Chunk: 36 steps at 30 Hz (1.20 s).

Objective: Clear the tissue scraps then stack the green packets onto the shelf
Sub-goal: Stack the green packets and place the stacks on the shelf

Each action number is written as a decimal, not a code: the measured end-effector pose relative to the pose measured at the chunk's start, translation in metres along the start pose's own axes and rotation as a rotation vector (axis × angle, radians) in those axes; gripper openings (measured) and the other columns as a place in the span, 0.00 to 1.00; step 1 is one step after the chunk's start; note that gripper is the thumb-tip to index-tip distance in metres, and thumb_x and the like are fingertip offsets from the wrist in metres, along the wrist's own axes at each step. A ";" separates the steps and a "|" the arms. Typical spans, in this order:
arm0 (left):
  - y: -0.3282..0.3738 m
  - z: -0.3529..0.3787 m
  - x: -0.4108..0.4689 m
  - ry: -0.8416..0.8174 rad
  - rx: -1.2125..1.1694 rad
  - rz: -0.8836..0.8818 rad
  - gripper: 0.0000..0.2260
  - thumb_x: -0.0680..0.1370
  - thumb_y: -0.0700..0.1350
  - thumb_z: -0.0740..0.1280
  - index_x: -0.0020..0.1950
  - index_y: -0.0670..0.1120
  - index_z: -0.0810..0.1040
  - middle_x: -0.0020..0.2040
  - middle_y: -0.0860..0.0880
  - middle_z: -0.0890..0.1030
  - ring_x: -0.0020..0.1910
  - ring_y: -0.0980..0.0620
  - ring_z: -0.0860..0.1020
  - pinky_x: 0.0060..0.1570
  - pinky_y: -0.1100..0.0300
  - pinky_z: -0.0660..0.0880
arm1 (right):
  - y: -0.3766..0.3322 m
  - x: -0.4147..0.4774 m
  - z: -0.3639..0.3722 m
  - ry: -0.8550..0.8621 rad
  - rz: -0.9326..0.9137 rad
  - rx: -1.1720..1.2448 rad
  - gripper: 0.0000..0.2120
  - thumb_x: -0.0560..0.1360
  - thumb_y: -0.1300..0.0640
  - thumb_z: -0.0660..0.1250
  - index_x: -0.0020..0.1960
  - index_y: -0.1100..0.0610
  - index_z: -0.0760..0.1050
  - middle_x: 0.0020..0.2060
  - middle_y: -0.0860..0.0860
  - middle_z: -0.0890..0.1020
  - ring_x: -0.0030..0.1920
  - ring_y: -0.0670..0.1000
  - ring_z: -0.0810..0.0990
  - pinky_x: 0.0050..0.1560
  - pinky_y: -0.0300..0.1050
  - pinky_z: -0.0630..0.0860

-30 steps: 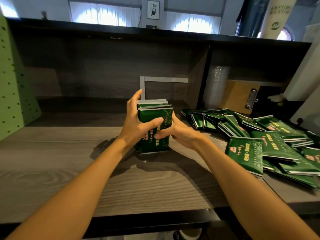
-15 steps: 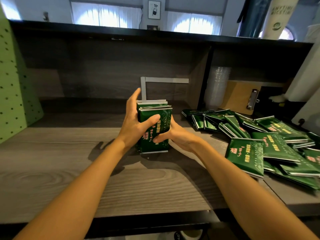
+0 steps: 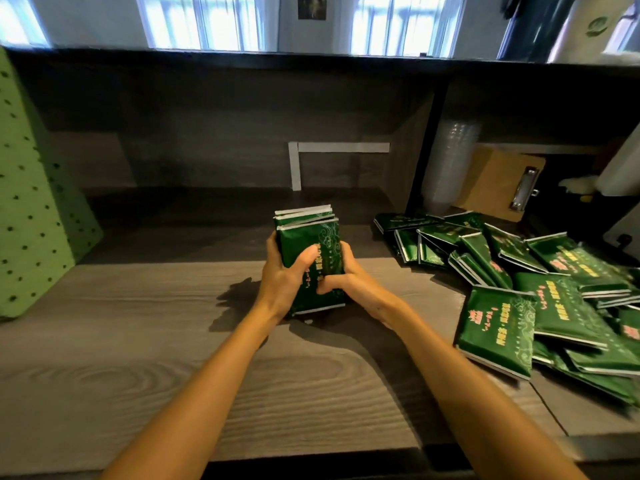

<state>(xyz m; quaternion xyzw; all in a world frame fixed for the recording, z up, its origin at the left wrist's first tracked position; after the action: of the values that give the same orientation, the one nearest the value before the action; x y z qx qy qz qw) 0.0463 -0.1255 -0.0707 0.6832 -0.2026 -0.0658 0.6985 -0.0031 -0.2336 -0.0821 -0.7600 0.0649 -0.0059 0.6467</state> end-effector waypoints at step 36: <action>0.270 -0.367 -0.086 0.698 -0.313 -0.373 0.27 0.66 0.51 0.74 0.62 0.45 0.74 0.52 0.42 0.82 0.46 0.44 0.82 0.37 0.55 0.78 | -0.359 -0.005 0.319 -0.581 -0.039 -0.114 0.24 0.79 0.54 0.60 0.73 0.56 0.59 0.60 0.56 0.76 0.48 0.48 0.77 0.45 0.36 0.74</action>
<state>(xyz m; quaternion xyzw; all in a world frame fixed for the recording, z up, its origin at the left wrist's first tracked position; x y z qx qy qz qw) 0.0557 0.2626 0.1831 0.5751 0.1854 0.0142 0.7967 0.0541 0.1362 0.2190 -0.7662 -0.1374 0.2028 0.5941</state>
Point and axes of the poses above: each hand's wrist, its own x-axis towards the middle knuckle, its own z-axis out of the palm, y = z × x, the point moved 6 cm from there along x, towards the middle knuckle
